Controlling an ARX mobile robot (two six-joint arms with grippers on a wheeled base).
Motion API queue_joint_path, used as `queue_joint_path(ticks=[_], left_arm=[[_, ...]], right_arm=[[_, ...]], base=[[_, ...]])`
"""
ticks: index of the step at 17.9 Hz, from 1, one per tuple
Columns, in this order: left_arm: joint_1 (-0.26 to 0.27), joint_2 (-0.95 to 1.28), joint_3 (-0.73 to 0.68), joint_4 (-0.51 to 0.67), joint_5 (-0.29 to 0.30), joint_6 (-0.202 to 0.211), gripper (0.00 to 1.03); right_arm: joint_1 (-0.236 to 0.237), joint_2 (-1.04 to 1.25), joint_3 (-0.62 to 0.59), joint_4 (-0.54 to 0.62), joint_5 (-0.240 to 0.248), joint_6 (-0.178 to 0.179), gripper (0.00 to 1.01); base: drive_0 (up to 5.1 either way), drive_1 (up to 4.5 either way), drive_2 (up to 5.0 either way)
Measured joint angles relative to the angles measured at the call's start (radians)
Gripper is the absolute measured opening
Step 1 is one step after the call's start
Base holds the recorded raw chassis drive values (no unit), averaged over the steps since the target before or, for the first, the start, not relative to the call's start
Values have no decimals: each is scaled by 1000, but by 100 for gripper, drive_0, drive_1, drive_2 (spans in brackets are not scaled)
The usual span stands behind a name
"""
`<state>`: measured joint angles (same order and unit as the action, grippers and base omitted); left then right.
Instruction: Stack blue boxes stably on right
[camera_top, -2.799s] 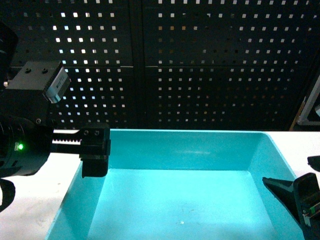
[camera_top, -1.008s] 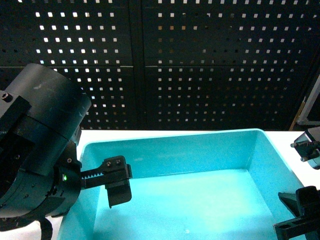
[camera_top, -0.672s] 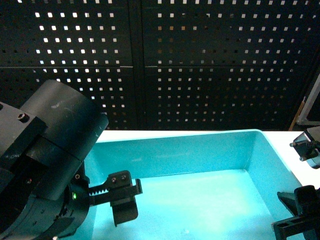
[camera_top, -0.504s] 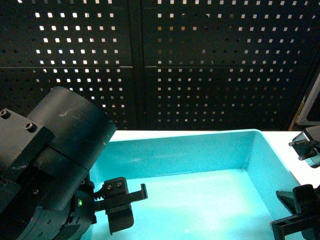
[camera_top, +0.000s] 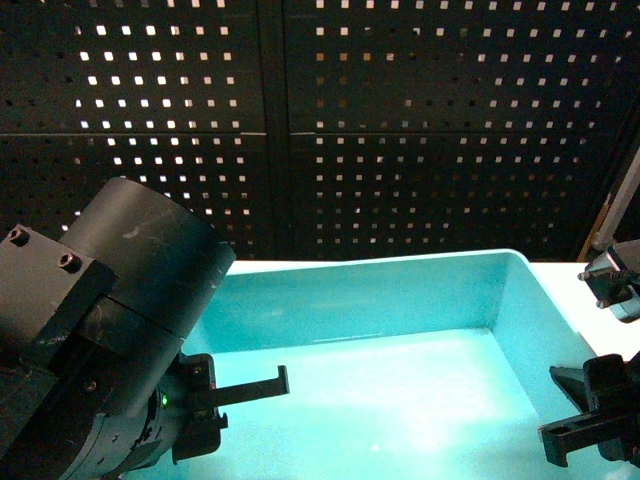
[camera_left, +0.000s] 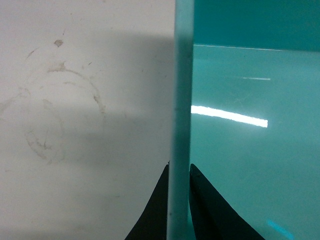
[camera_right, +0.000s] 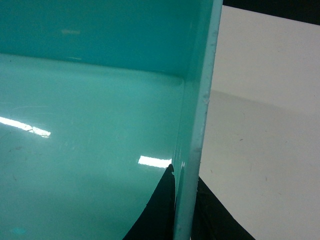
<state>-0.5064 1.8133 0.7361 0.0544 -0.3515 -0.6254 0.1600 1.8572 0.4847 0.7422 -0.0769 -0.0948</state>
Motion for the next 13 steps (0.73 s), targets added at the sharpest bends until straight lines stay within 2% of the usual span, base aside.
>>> queue_joint_path(ticks=[4, 6, 7, 8, 10, 13], left_arm=[[25, -7, 0, 58, 5, 38, 8], [56, -26, 0, 103, 23, 66, 8], [74, -56, 4, 112, 35, 79, 8], [85, -86, 10, 128, 43, 90, 8], [108, -163, 56, 136, 66, 151, 8], [118, -230, 145, 122, 98, 201, 8]], right_arm=[[-17, -3, 21, 6, -15, 15, 7], [-33, -23, 62, -17, -39, 24, 7], [-51, -50, 83, -22, -72, 25, 7], [-60, -80, 92, -19, -84, 27, 7], [-74, -185, 116, -47, -100, 44, 7], [-105, -348, 167, -138, -116, 69, 7]], base=[[0, 0, 0], [0, 0, 0], [0, 0, 0], [0, 0, 0], [0, 0, 0], [0, 0, 0]])
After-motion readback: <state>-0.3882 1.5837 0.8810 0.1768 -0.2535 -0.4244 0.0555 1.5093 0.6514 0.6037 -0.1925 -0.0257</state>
